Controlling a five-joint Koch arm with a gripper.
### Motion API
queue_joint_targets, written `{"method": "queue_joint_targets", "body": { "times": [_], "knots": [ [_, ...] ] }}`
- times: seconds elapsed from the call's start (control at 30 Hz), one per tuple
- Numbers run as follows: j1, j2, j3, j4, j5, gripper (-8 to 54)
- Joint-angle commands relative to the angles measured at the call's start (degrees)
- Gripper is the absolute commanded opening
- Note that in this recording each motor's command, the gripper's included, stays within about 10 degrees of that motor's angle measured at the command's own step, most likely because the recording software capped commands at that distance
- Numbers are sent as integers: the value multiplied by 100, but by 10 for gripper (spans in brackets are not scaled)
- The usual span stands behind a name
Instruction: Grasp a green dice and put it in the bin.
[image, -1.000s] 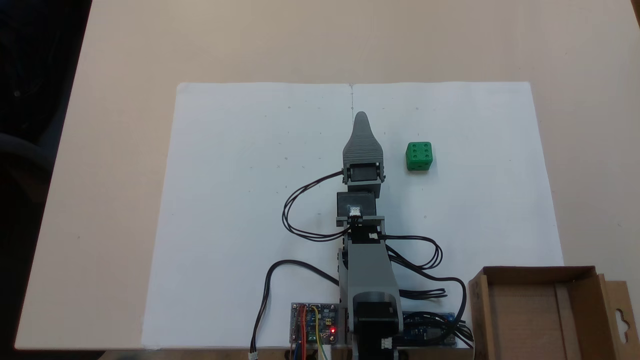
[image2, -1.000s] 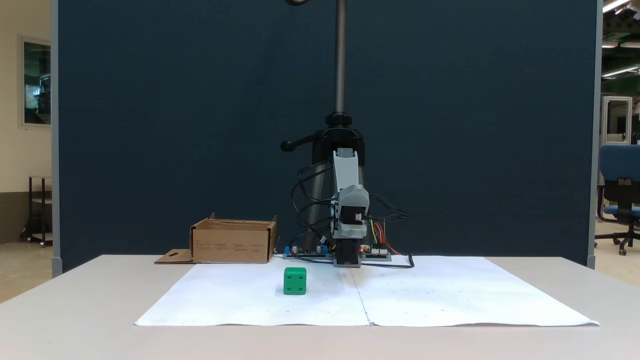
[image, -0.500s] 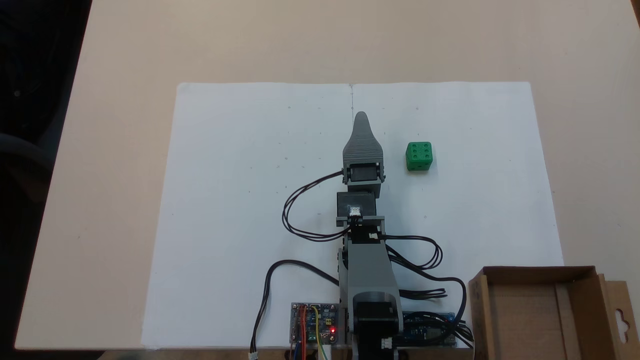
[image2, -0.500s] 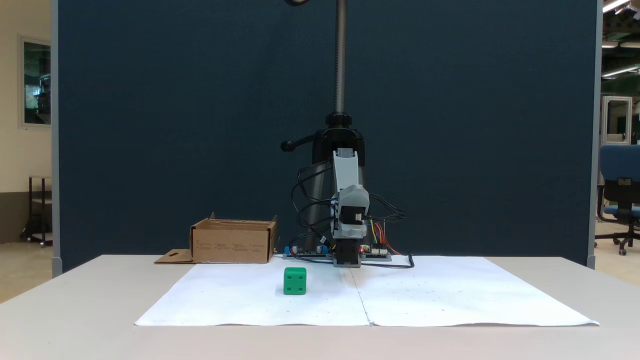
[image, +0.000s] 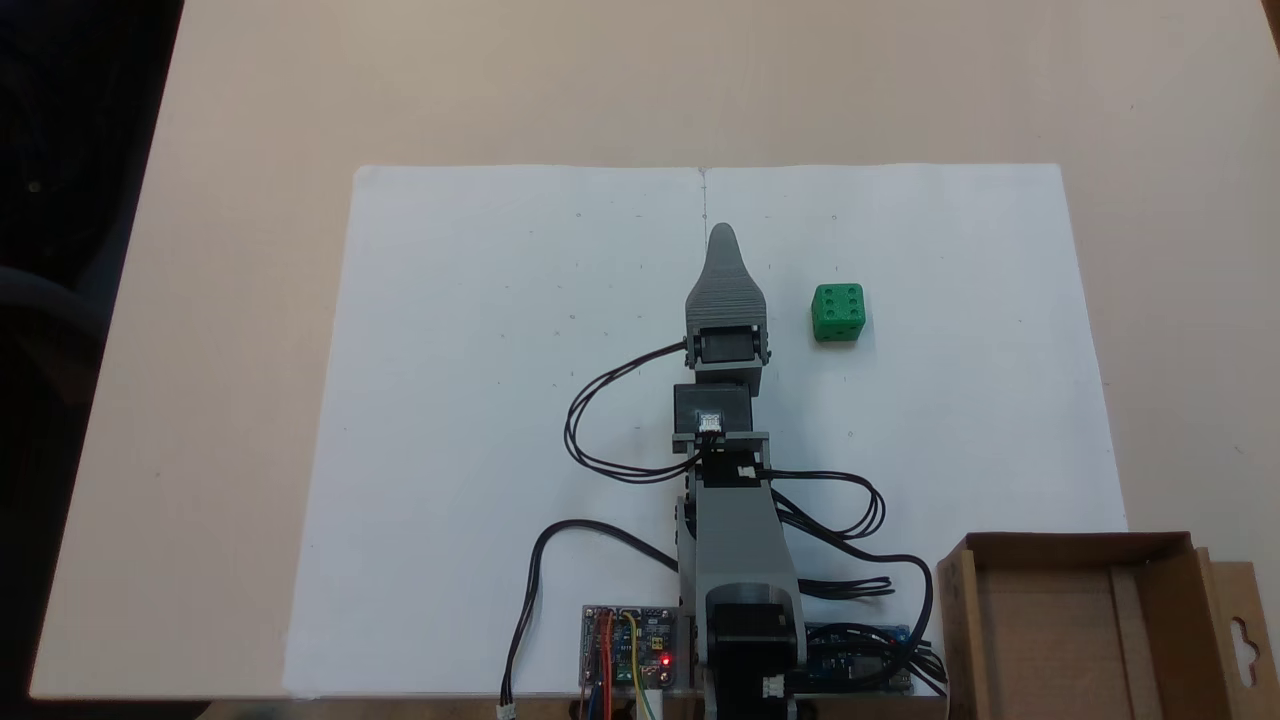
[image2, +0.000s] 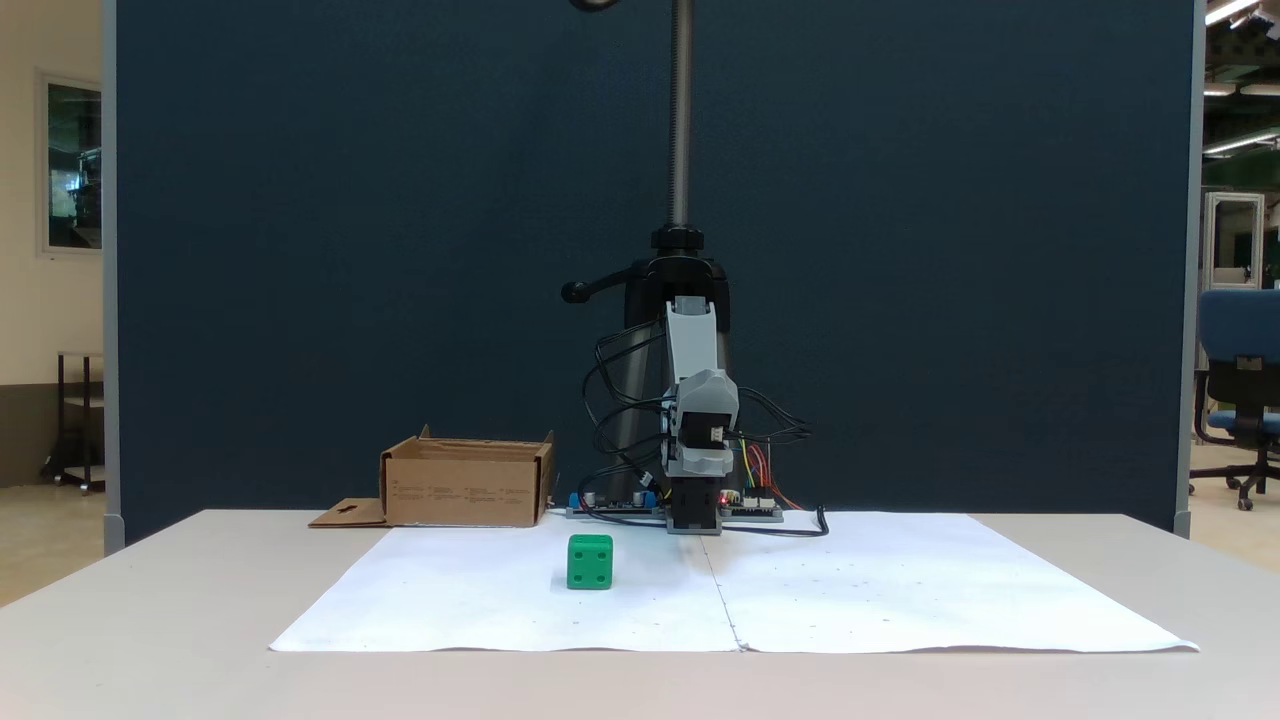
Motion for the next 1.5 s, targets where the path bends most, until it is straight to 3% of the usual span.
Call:
{"method": "queue_joint_targets", "body": {
  "times": [0.0,0.17,0.83,1.1,1.27,1.47],
  "knots": [
    [-149,606,369,-97,-308,429],
    [-88,615,-158,686,-308,422],
    [967,466,-4623,8260,-299,424],
    [1828,-1248,-6311,10749,-642,425],
    [2268,-2162,-7119,10942,-1266,424],
    [2593,-2549,-7523,11109,-1978,424]
  ]
}}
